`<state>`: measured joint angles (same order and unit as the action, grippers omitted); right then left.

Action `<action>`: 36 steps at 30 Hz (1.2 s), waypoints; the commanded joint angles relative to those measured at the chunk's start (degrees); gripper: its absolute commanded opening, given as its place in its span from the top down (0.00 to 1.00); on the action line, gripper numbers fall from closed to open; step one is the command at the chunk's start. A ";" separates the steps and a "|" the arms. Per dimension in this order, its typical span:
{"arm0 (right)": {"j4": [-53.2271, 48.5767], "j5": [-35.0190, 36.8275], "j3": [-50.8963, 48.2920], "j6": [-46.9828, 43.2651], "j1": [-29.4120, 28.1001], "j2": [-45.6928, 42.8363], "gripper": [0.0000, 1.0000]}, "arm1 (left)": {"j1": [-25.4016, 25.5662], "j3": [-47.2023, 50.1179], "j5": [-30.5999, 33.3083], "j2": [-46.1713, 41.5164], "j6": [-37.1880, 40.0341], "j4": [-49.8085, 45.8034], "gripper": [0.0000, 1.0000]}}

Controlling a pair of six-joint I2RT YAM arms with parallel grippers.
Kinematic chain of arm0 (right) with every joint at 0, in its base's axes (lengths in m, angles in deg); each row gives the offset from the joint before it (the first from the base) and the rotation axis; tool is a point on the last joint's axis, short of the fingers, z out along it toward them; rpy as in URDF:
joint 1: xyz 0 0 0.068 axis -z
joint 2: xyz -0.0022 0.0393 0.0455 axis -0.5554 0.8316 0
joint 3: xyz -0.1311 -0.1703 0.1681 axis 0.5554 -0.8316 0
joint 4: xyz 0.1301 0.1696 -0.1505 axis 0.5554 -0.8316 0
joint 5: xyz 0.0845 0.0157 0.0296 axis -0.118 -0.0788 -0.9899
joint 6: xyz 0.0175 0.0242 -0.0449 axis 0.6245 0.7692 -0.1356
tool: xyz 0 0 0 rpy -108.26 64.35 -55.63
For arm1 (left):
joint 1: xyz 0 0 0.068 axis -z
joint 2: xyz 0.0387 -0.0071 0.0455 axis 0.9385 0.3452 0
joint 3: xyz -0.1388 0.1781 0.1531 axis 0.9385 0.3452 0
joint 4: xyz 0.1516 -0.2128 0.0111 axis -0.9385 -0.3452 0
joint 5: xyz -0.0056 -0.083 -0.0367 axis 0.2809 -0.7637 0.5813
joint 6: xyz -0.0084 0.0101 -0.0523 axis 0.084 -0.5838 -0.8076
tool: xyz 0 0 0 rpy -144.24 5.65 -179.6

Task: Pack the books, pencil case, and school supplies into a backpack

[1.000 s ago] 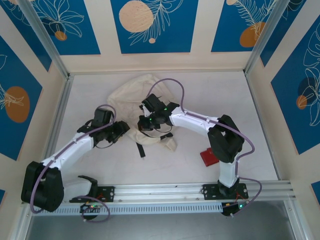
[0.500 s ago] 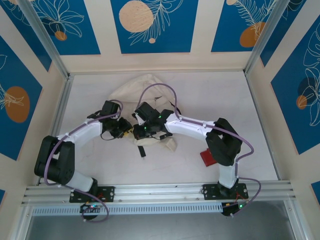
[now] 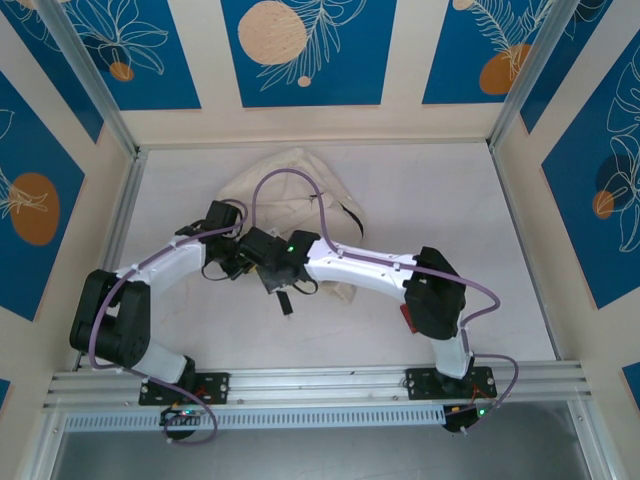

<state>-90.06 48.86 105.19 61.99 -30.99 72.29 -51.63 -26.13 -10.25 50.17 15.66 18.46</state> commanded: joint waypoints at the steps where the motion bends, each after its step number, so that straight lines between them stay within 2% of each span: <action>1: -16.25 8.10 1.38 10.08 -0.74 -0.37 1.00 | -0.64 -1.44 5.74 0.64 0.31 -0.80 1.00; 4: -19.24 9.67 0.64 15.44 0.48 -1.40 1.00 | -0.75 -1.14 6.39 0.61 0.32 -0.89 1.00; 8: -19.73 9.94 -1.15 17.92 2.66 -3.25 1.00 | -0.93 -0.53 6.52 0.39 0.53 -0.64 1.00; 26: -16.17 11.51 -10.47 16.36 14.07 -11.17 1.00 | -5.23 0.05 7.11 -2.63 4.42 -3.35 1.00; 32: -11.16 9.44 -12.80 11.70 16.87 -13.72 1.00 | -6.23 -0.61 7.35 -3.76 6.36 -5.00 1.00; 36: -1.23 0.51 -14.60 1.51 17.22 -15.32 1.00 | -7.96 -1.00 7.71 -4.87 8.37 -6.41 1.00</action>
<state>-93.97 52.27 92.18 71.59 -14.36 59.63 -56.86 -26.13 -8.85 47.17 21.08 16.04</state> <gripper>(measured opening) 0.058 0.047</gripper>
